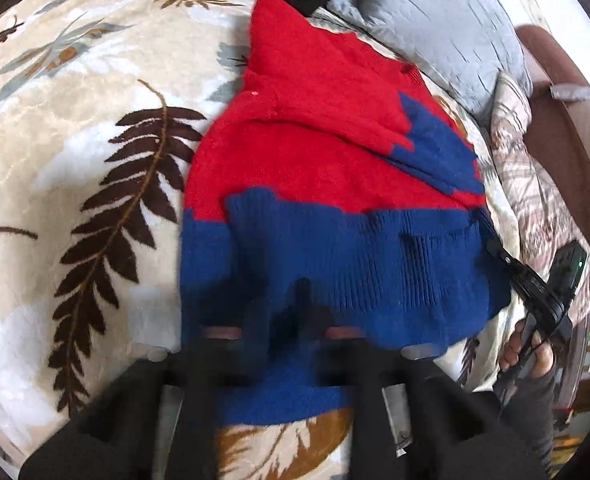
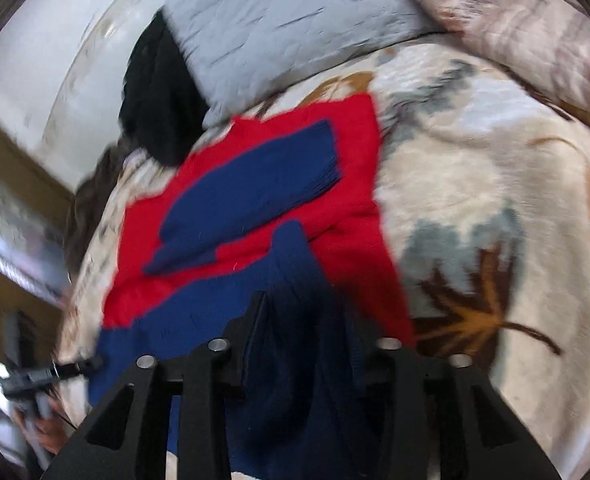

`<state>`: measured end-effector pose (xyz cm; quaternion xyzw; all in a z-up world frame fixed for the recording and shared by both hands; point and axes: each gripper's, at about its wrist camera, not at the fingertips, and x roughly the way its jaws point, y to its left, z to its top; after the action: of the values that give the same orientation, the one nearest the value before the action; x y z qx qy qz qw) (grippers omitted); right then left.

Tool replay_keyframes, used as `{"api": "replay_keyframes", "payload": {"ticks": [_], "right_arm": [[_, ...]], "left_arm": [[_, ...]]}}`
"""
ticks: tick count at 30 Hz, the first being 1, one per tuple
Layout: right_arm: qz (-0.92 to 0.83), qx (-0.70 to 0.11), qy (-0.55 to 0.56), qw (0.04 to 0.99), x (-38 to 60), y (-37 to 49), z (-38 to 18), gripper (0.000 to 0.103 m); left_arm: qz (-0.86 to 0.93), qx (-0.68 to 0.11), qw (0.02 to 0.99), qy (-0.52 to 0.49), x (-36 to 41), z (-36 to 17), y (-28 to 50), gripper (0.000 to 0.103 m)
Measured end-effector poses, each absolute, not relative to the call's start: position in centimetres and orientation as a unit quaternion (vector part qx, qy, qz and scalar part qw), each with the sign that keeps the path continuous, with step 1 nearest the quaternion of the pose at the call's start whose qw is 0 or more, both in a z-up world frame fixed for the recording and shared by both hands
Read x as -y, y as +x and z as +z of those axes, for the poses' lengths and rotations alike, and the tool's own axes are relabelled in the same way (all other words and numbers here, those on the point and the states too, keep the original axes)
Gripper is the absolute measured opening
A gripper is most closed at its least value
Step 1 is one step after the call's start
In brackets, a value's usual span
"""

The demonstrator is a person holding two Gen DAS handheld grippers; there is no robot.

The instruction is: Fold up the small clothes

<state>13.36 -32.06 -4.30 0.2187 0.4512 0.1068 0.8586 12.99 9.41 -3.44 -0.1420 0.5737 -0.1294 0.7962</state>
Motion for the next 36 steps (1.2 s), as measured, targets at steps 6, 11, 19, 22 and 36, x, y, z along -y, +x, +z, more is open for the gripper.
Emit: {"api": "replay_keyframes", "payload": {"ticks": [6,11,19,22,36], "right_arm": [[0.139,-0.372,0.185,0.899,31.1,10.0,0.0,0.011],[0.124,-0.321,0.215,0.914,33.1,9.6,2.6,0.011],[0.101,-0.289,0.267,0.914,34.8,14.6,3.3,0.011],[0.093,-0.292,0.282,0.909,35.6,17.9,2.6,0.011],[-0.003,-0.393,0.350,0.851,38.2,29.4,-6.3,0.012]], "left_arm": [[-0.148,-0.509,0.835,-0.150,-9.9,0.5,11.1,0.008],[-0.156,-0.465,0.855,-0.167,-10.0,3.4,12.1,0.008],[-0.147,-0.423,0.876,-0.176,-10.0,6.4,18.9,0.008],[-0.139,-0.427,0.875,-0.180,-9.5,6.0,22.8,0.008],[-0.057,-0.503,0.841,-0.189,-8.3,-4.2,36.8,0.005]]}}
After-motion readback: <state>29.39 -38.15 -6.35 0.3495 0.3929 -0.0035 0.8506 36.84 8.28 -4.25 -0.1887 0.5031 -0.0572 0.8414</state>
